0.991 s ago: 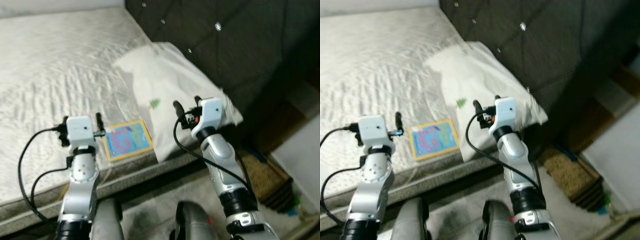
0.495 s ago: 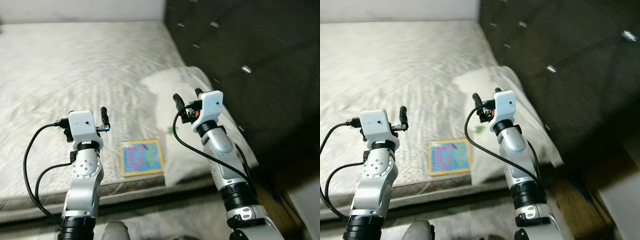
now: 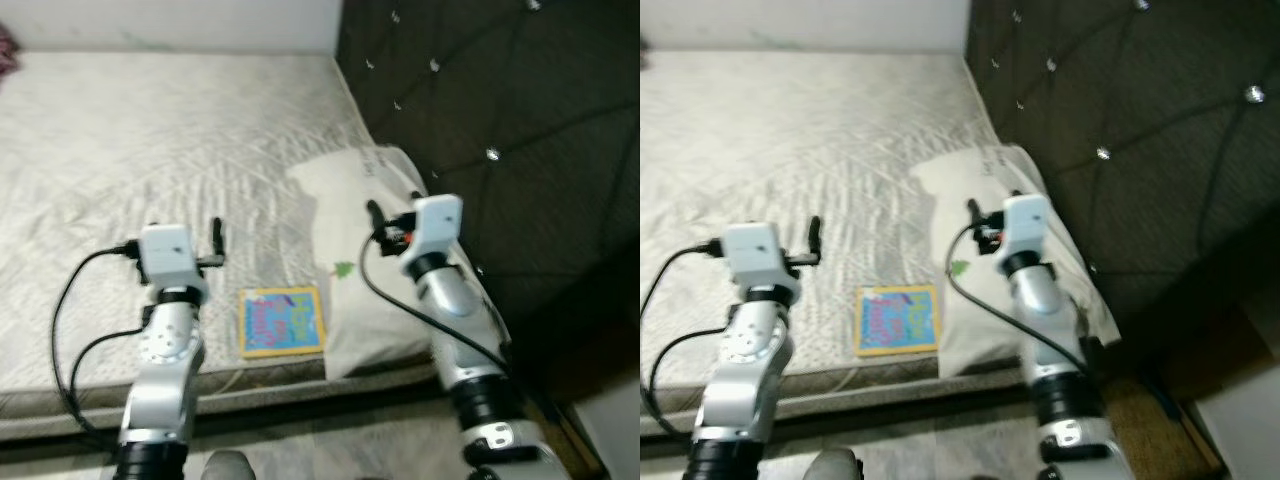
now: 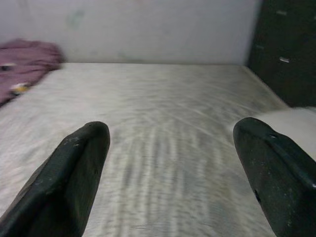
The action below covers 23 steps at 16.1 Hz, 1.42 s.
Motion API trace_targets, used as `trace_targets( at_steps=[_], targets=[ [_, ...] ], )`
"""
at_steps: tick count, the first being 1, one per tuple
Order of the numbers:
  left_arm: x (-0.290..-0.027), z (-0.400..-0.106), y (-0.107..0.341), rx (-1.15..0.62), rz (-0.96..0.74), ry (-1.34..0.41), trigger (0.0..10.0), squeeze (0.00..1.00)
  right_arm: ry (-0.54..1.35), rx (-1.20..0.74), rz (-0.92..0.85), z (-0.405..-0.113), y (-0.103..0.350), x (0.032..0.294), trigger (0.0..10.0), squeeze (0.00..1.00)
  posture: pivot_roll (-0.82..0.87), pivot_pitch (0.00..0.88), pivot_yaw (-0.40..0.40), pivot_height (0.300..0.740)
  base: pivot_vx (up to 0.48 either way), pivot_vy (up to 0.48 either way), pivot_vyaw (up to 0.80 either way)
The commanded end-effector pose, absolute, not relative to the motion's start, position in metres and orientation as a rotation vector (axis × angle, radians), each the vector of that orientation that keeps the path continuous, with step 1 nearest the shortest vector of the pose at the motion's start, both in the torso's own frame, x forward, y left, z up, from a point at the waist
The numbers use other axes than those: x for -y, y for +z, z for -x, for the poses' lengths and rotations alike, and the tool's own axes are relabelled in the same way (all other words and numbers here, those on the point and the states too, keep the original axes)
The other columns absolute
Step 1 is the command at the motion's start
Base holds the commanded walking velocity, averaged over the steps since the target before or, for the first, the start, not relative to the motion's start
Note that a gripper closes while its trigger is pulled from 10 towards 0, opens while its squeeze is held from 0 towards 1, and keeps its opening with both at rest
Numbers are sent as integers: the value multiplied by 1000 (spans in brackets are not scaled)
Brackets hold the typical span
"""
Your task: Clean up the room
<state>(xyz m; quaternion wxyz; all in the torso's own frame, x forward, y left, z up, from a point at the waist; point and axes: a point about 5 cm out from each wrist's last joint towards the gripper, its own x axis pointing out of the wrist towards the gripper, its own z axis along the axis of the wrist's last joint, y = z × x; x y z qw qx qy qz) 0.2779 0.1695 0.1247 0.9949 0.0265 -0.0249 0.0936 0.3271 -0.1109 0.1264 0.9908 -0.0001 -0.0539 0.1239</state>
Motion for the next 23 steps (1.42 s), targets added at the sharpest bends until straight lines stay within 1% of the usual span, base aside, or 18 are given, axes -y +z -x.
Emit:
trace_targets(
  at_steps=[1, 7, 23],
  targets=[
    [-167, -279, 130, 64, -40, 171, 10000, 0, 229, 121, 21, -329, 130, 114, 10000, 0, 24, 0, -58, 740, 0, 0, 0],
    [-165, -276, 129, 79, -26, 162, 10000, 0, 253, 129, 20, -331, 134, 110, 10000, 0, 32, 0, -67, 740, 0, 0, 0],
    [-164, -278, 129, 80, 61, 149, 10000, 0, 251, 106, 14, -335, 132, 114, 10000, 0, 25, 0, -73, 740, 0, 467, 0]
  ],
)
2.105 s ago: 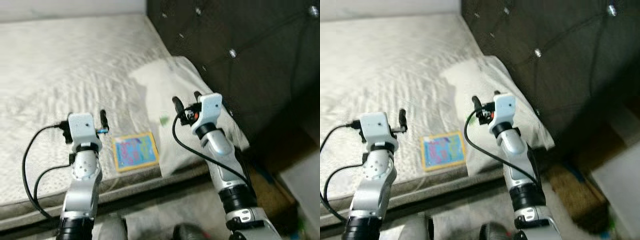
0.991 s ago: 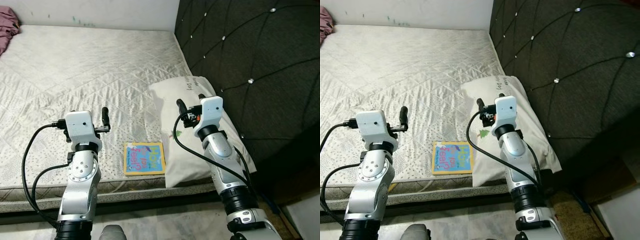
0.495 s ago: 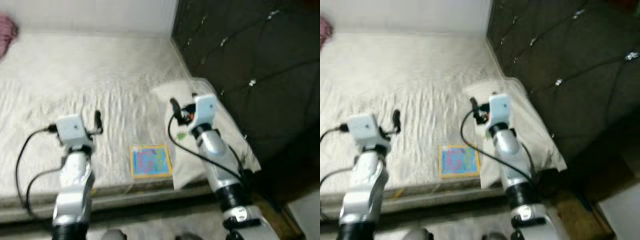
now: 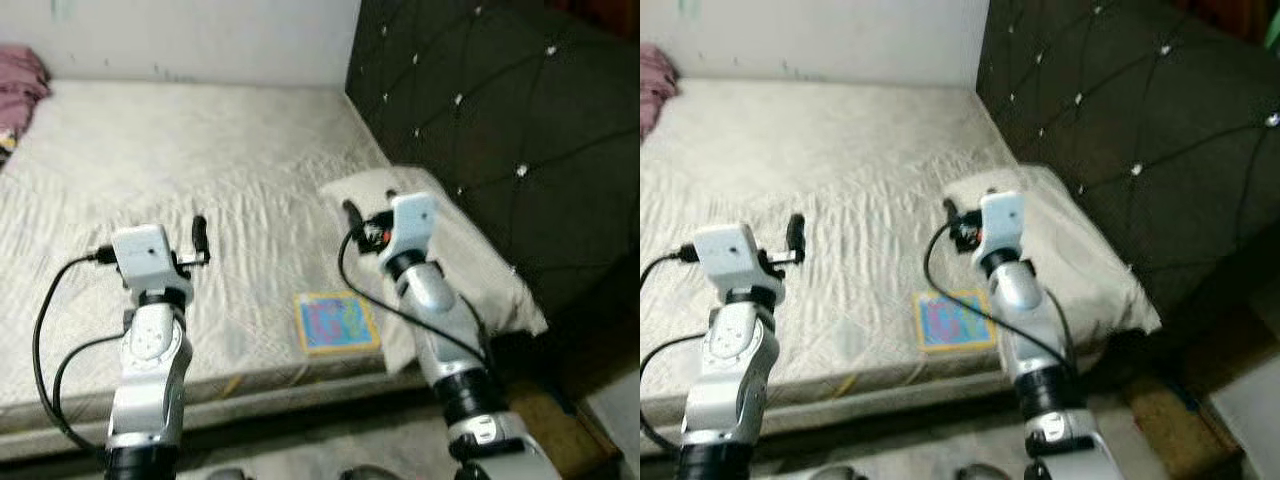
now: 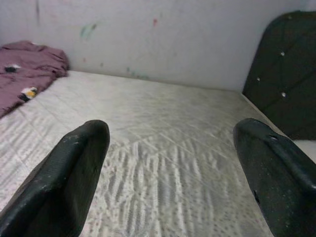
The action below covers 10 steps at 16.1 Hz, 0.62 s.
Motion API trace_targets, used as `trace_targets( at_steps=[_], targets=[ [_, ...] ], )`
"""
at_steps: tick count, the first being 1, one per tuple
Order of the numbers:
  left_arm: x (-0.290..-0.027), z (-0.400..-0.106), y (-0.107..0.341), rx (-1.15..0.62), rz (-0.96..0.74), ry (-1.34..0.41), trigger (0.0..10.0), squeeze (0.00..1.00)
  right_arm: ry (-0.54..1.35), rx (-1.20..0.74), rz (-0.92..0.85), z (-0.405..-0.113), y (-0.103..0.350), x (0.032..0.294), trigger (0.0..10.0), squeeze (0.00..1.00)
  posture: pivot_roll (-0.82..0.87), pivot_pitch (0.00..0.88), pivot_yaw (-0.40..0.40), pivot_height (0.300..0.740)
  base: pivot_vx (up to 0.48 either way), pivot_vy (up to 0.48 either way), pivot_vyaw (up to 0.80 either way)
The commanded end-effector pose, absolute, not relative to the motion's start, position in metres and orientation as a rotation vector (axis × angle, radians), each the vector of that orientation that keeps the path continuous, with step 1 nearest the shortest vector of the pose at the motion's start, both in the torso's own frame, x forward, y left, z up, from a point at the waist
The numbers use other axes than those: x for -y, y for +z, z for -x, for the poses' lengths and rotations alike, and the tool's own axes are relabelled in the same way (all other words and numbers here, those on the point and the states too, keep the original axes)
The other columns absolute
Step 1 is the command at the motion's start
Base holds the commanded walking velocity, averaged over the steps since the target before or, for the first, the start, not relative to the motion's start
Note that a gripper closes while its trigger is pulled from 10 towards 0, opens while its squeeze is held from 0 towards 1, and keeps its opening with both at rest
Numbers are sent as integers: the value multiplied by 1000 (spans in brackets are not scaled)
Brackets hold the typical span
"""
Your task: Clean up the room
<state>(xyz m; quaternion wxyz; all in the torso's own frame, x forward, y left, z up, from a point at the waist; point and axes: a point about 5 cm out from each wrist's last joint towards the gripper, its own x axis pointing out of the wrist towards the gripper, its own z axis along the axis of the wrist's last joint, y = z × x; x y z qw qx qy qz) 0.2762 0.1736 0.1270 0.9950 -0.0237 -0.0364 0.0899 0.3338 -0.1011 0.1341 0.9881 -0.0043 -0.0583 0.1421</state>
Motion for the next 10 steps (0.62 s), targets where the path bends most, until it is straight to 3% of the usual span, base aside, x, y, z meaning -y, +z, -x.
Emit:
trace_targets(
  at_steps=[1, 3, 8, 10],
  targets=[
    [-164, -278, 129, 79, 57, 147, 10000, 0, 251, 104, 17, -335, 132, 113, 10000, 0, 25, 0, -73, 740, 0, 465, 0],
    [-164, -278, 128, 78, 55, 146, 10000, 0, 254, 102, 19, -335, 131, 113, 10000, 0, 25, 0, -73, 740, 0, 465, 0],
    [-164, -278, 128, 74, 57, 148, 10000, 0, 261, 102, 21, -335, 131, 113, 10000, 0, 25, 0, -75, 740, 0, 466, -644],
    [-164, -278, 128, 77, 56, 148, 10000, 0, 264, 104, 23, -336, 132, 112, 10000, 0, 26, 0, -76, 740, 0, 465, 0]
  ],
)
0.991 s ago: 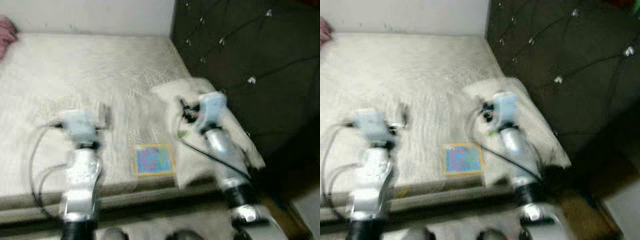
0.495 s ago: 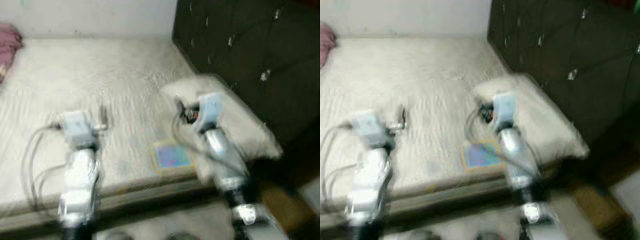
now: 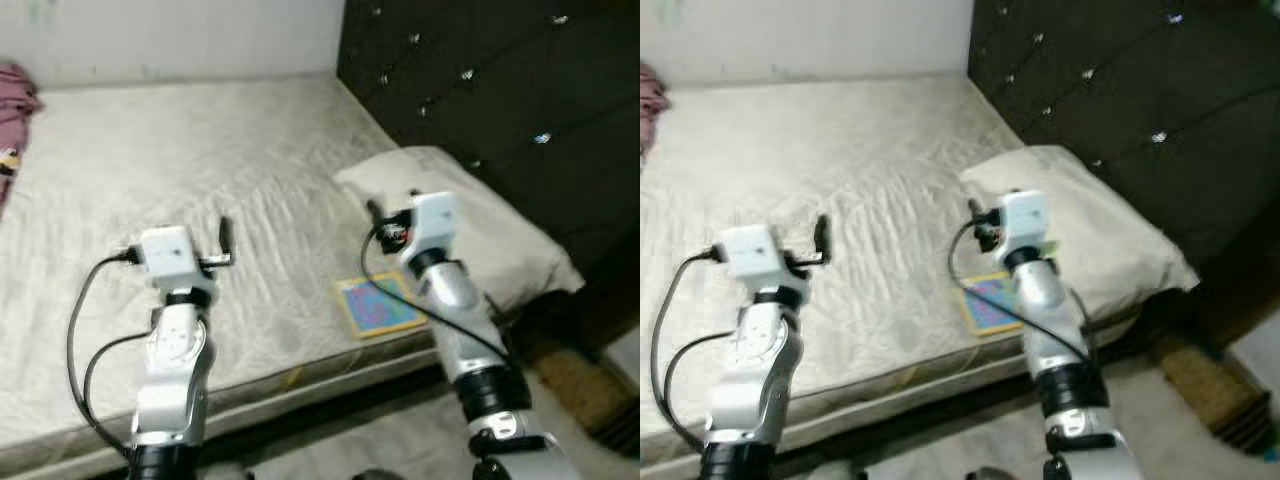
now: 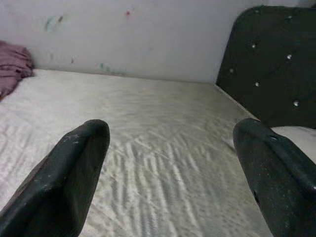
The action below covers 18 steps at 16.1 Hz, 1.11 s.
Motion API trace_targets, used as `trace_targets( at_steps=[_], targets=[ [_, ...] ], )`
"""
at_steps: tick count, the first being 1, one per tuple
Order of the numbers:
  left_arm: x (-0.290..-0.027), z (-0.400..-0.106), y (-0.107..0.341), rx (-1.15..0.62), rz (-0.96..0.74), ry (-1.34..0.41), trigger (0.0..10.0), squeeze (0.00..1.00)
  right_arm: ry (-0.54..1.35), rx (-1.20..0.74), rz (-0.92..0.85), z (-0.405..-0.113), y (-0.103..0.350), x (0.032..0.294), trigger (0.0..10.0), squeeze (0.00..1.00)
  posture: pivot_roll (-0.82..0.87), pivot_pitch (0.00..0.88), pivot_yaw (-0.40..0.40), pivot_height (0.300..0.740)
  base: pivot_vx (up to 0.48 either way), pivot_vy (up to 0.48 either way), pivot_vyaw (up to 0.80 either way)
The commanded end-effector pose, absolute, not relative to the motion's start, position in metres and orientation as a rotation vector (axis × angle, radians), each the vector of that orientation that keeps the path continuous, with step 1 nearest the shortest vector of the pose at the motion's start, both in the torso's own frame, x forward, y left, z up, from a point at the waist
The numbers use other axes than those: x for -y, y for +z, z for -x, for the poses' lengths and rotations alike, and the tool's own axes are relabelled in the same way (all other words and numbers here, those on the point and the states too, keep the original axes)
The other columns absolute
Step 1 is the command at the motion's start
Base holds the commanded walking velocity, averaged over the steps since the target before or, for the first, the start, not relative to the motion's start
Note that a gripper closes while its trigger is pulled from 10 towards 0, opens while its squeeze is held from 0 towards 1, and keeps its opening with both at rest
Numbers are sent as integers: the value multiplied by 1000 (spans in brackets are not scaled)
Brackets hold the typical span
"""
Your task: Clean up the room
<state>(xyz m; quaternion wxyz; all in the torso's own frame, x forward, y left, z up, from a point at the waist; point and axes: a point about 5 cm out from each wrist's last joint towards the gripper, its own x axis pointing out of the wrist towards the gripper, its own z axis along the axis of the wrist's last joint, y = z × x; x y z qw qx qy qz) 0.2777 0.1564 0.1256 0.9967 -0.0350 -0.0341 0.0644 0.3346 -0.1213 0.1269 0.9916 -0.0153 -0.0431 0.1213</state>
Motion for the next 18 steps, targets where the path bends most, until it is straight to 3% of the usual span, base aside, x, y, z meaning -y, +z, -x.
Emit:
trace_targets(
  at_steps=[1, 3, 11, 18],
  targets=[
    [-164, -278, 128, 79, 52, 149, 10000, 0, 267, 106, 23, -336, 133, 112, 10000, 0, 26, 0, -76, 740, 0, 465, 0],
    [-164, -278, 129, 90, 42, 154, 10000, 0, 276, 114, 14, -337, 134, 111, 10000, 0, 26, 0, -76, 740, 0, 396, 0],
    [-165, -279, 131, 100, 25, 180, 10000, 0, 298, 131, 27, -335, 135, 107, 10000, 0, 27, 0, -76, 740, 0, 0, 0],
    [-166, -279, 129, 82, 31, 179, 10000, 0, 307, 138, 43, -334, 135, 105, 10000, 0, 26, 0, -75, 740, 0, 0, 800]
  ],
)
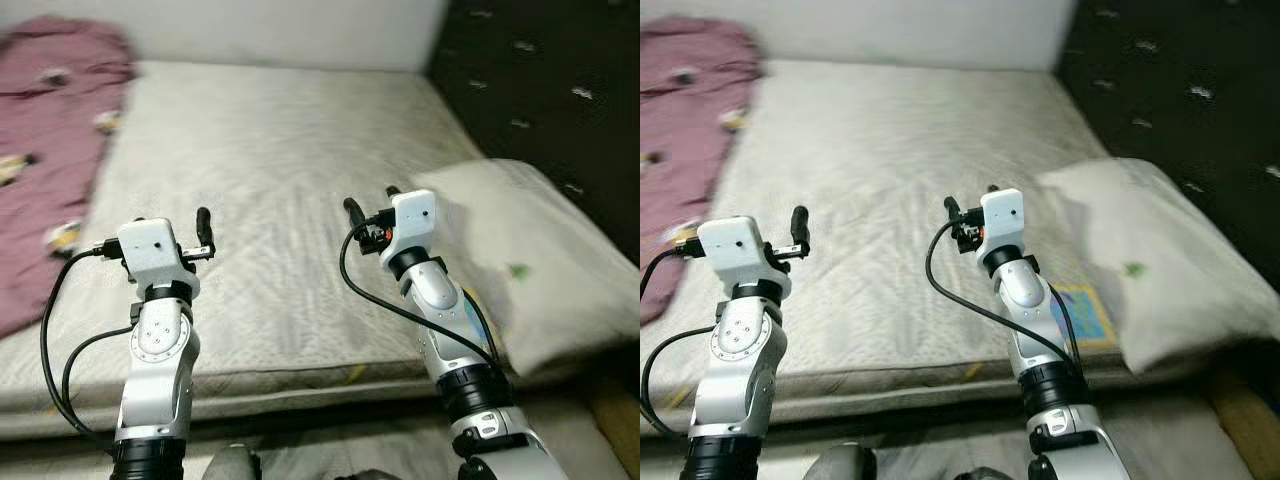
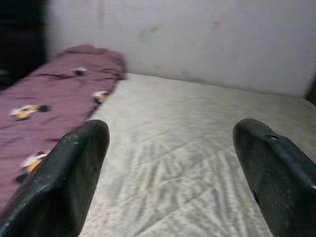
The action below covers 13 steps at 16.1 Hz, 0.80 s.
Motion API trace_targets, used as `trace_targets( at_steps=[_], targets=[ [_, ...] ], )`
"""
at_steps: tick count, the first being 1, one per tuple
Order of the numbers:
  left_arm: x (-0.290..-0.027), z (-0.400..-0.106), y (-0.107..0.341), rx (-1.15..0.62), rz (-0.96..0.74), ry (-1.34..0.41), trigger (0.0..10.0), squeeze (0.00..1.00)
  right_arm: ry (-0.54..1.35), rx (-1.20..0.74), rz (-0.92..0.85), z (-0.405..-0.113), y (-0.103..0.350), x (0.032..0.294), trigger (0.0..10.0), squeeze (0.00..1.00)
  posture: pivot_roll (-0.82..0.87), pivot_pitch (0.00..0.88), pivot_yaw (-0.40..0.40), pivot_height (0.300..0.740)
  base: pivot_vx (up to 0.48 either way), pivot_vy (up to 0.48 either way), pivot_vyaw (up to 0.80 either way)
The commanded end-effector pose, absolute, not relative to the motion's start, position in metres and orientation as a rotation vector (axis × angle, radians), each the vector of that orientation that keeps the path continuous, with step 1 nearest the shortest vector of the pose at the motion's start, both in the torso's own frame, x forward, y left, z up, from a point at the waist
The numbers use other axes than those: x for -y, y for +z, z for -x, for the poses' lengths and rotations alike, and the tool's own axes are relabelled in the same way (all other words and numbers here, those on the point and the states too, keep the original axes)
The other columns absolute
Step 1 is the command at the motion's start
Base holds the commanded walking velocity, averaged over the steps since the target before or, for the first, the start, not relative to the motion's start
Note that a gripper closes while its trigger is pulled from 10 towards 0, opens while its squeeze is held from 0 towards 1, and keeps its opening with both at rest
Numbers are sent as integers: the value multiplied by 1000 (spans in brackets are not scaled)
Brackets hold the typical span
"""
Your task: Clean up the room
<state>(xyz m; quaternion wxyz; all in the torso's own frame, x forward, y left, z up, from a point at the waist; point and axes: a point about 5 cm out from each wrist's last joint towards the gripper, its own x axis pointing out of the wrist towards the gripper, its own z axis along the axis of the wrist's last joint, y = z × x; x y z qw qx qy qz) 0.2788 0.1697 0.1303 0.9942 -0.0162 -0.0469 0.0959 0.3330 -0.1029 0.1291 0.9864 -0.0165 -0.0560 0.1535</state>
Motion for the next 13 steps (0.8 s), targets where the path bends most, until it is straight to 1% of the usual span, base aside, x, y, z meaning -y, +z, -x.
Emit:
trace_targets(
  at_steps=[1, 3, 13],
  targets=[
    [-166, -278, 129, 82, 32, 178, 10000, 0, 308, 139, 46, -334, 135, 105, 10000, 0, 26, 0, -75, 740, 0, 0, 794],
    [-165, -279, 129, 83, 33, 171, 10000, 0, 309, 138, 49, -335, 135, 105, 10000, 0, 28, 0, -77, 740, 0, 122, 666],
    [-166, -280, 130, 85, 39, 167, 10000, 0, 300, 133, 49, -337, 135, 105, 10000, 0, 28, 0, -77, 740, 0, 460, 0]
  ],
)
